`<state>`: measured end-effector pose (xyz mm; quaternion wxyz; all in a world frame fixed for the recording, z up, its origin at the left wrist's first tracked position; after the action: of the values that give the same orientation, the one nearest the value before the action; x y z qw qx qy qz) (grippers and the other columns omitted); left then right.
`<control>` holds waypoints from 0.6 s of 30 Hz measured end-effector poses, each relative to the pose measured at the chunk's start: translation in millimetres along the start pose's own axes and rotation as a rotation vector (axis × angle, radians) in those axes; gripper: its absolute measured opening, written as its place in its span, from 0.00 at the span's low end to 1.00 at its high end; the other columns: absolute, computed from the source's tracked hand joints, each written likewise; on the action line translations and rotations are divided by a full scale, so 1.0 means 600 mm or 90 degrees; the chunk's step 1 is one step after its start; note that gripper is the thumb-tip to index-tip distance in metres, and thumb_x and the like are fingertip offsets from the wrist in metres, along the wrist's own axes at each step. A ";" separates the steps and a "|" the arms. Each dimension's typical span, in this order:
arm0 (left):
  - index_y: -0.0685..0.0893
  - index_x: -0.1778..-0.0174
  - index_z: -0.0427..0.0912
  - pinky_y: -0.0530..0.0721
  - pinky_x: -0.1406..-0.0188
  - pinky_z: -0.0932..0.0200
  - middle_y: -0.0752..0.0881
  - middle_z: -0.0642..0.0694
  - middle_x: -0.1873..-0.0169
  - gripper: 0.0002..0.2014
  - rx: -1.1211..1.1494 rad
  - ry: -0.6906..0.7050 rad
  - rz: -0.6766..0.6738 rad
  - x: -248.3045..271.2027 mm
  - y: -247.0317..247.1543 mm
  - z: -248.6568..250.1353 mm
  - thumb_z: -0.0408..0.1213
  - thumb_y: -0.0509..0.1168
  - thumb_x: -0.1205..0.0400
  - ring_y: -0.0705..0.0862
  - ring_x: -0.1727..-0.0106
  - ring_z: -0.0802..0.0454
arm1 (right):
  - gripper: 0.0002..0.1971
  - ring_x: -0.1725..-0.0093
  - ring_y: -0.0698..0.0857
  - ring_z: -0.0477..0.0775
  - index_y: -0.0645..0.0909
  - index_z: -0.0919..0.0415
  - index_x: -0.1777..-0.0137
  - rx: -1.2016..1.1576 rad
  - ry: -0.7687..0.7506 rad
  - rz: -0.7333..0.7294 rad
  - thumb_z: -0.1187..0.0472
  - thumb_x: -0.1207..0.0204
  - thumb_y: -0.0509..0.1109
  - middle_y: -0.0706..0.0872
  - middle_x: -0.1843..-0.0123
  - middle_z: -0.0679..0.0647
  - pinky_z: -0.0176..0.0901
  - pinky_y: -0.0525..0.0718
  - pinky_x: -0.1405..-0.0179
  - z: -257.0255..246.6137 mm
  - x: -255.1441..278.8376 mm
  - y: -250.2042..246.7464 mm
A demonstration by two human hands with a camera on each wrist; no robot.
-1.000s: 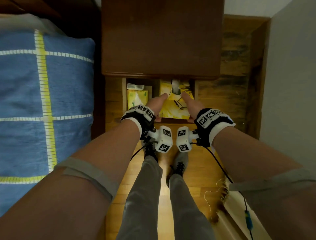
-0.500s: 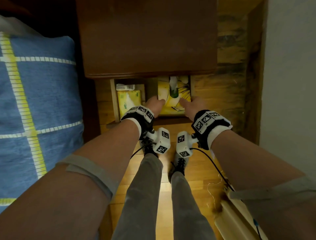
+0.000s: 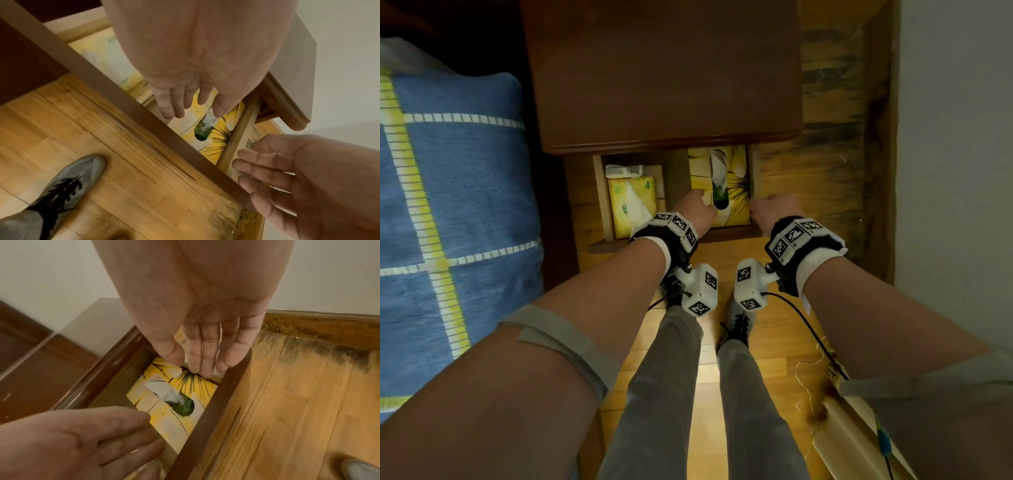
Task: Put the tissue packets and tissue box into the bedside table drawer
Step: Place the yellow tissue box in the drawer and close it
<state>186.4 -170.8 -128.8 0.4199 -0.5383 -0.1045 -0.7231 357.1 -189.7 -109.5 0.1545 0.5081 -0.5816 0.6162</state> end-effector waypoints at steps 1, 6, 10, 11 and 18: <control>0.65 0.16 0.40 0.75 0.36 0.56 0.74 0.37 0.21 0.27 0.010 0.005 0.007 0.007 -0.004 -0.002 0.38 0.59 0.12 0.77 0.25 0.38 | 0.15 0.62 0.81 0.57 0.87 0.66 0.56 -0.013 0.004 0.007 0.54 0.23 0.66 0.88 0.58 0.62 0.45 0.78 0.61 0.001 0.004 -0.001; 0.79 0.26 0.43 0.80 0.30 0.49 0.82 0.41 0.29 0.19 0.072 0.002 0.060 0.057 -0.044 -0.032 0.37 0.60 0.14 0.82 0.31 0.40 | 0.16 0.66 0.82 0.58 0.86 0.65 0.58 -0.075 0.037 -0.027 0.53 0.33 0.65 0.91 0.59 0.62 0.52 0.85 0.60 0.032 0.032 0.025; 0.85 0.37 0.39 0.88 0.39 0.41 0.89 0.35 0.40 0.16 0.139 -0.032 0.085 0.086 -0.060 -0.087 0.38 0.61 0.18 0.88 0.41 0.34 | 0.21 0.65 0.85 0.59 0.88 0.67 0.48 -0.116 0.044 -0.064 0.51 0.28 0.66 0.93 0.54 0.63 0.53 0.88 0.59 0.066 0.056 0.058; 0.86 0.44 0.38 0.88 0.40 0.40 0.90 0.35 0.46 0.12 0.160 -0.035 0.091 0.092 -0.061 -0.102 0.38 0.61 0.17 0.89 0.45 0.34 | 0.19 0.64 0.87 0.59 0.88 0.66 0.50 -0.124 0.044 -0.071 0.50 0.25 0.66 0.93 0.56 0.62 0.54 0.89 0.56 0.069 0.068 0.063; 0.85 0.56 0.38 0.85 0.49 0.50 0.88 0.37 0.50 0.09 0.231 -0.130 0.123 0.124 -0.040 -0.225 0.40 0.64 0.20 0.87 0.51 0.41 | 0.20 0.51 0.89 0.68 0.82 0.61 0.64 -0.109 0.010 -0.064 0.45 0.22 0.63 0.91 0.52 0.63 0.64 0.87 0.42 0.080 0.074 0.105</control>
<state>71.0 -274.4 -110.7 0.5646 -0.5318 -0.2226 -0.5906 309.7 -266.9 -118.3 0.2329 0.5165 -0.6048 0.5597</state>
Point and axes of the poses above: each hand's wrist, its own x-axis away from the middle knuckle, its own y-axis out of the palm, z = x × y, the point moved 7 cm from there along -x, towards the middle knuckle
